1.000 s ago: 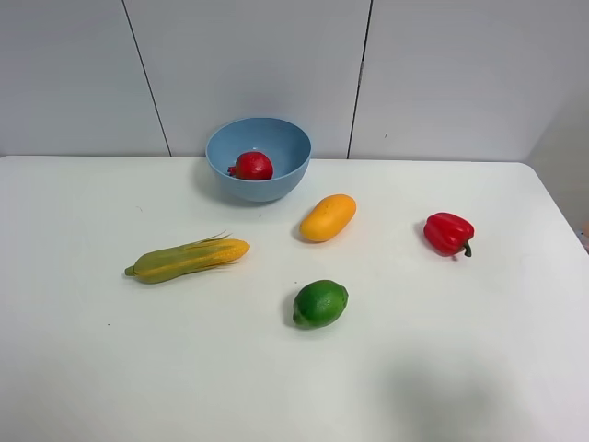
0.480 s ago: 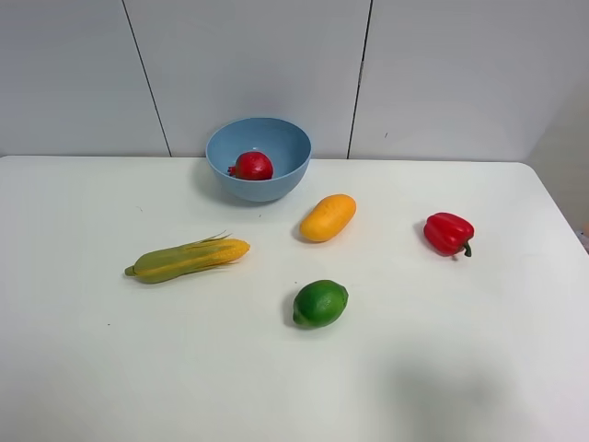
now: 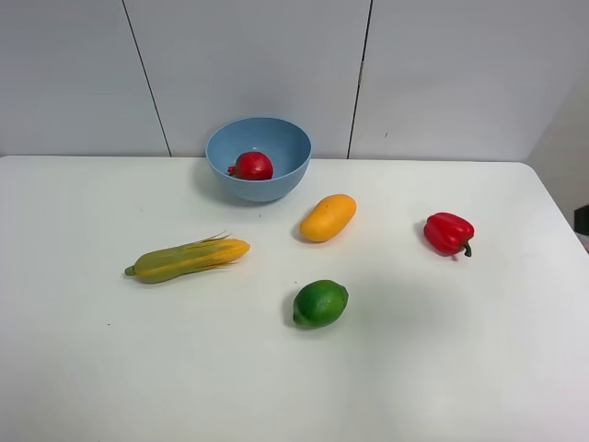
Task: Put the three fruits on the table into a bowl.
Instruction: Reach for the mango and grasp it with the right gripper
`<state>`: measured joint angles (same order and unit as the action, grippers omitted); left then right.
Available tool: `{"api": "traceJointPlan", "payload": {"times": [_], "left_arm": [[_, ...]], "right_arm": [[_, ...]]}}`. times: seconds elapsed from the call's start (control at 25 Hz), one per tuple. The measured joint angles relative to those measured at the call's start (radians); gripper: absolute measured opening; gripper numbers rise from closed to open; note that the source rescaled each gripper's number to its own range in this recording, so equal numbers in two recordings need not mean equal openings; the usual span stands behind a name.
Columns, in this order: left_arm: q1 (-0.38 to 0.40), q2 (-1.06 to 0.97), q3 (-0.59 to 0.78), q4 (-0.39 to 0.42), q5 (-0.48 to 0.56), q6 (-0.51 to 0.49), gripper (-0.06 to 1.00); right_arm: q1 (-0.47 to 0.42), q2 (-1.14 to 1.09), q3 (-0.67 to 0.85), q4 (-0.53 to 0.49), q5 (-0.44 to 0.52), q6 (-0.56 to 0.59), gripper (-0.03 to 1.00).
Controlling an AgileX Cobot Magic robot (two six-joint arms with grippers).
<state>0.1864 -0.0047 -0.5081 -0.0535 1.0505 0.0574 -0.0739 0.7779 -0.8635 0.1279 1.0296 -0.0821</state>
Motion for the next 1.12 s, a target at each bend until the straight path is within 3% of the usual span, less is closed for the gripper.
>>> {"api": "traceJointPlan", "payload": {"times": [0.4, 0.8, 1.12], "left_arm": [[0.0, 0.0, 0.0, 0.0, 0.0, 0.0, 0.98], [0.0, 0.0, 0.0, 0.0, 0.0, 0.0, 0.98], [0.0, 0.0, 0.0, 0.0, 0.0, 0.0, 0.98]], "right_arm": [[0.034, 0.49, -0.284, 0.116, -0.007, 0.038, 1.0], [0.278, 0.893, -0.531, 0.121, -0.018, 0.312, 1.0], [0.377, 1.129, -0.668, 0.067, -0.029, 0.495, 1.0]]}}
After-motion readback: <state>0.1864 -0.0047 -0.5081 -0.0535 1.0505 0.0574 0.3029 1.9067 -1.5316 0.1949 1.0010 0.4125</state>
